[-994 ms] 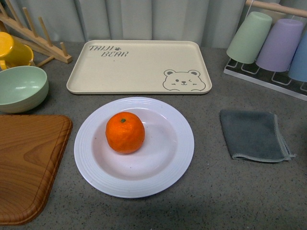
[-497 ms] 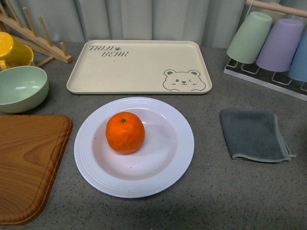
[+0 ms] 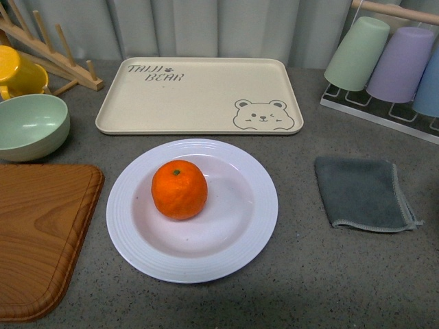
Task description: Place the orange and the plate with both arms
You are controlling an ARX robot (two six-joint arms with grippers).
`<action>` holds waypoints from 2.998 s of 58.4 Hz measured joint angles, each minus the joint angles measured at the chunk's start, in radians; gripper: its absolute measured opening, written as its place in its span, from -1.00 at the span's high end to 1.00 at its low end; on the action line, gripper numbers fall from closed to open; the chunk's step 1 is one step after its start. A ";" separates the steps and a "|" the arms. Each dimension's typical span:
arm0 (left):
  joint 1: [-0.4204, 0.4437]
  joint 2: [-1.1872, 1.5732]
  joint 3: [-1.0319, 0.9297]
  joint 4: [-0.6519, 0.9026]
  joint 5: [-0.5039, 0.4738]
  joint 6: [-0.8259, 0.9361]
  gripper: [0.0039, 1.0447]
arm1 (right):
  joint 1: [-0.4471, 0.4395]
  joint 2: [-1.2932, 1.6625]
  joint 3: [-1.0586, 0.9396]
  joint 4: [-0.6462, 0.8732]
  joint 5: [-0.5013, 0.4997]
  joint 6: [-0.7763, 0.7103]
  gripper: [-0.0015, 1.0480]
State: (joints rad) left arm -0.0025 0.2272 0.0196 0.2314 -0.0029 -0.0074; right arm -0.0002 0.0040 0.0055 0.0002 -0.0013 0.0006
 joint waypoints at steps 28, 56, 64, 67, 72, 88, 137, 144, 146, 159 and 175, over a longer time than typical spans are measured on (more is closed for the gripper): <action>0.000 -0.222 0.000 -0.229 0.002 0.000 0.93 | 0.000 0.000 0.000 0.000 0.000 0.000 -0.82; 0.000 -0.223 0.000 -0.231 0.002 0.000 -0.59 | 0.160 0.860 0.139 0.492 -0.031 -0.083 -0.82; 0.000 -0.223 0.000 -0.231 0.002 0.002 -0.90 | 0.197 1.255 0.266 0.496 -0.143 0.107 -0.82; 0.000 -0.223 0.000 -0.231 0.002 0.003 -0.87 | 0.212 1.383 0.317 0.481 -0.199 0.180 -0.82; 0.000 -0.223 0.000 -0.231 0.002 0.003 -0.88 | 0.223 1.558 0.388 0.491 -0.280 0.281 -0.82; 0.000 -0.223 0.000 -0.231 0.002 0.003 -0.88 | 0.217 1.925 0.615 0.494 -0.545 0.620 -0.82; 0.000 -0.223 0.000 -0.231 0.002 0.003 -0.88 | 0.306 2.231 0.881 0.515 -0.729 0.966 -0.80; 0.000 -0.223 0.000 -0.231 0.002 0.003 -0.88 | 0.310 2.237 0.888 0.487 -0.719 0.965 -0.50; 0.000 -0.223 0.000 -0.231 0.002 0.003 -0.88 | 0.311 2.242 0.888 0.478 -0.719 0.964 -0.36; 0.000 -0.223 0.000 -0.231 0.002 0.003 -0.88 | 0.311 2.248 0.892 0.438 -0.708 0.945 0.32; 0.000 -0.223 0.000 -0.231 0.002 0.003 -0.88 | 0.311 2.243 0.912 0.393 -0.745 0.897 0.93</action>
State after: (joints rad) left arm -0.0025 0.0040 0.0196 0.0006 -0.0006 -0.0048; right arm 0.3103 2.2475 0.9180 0.3935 -0.7460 0.8974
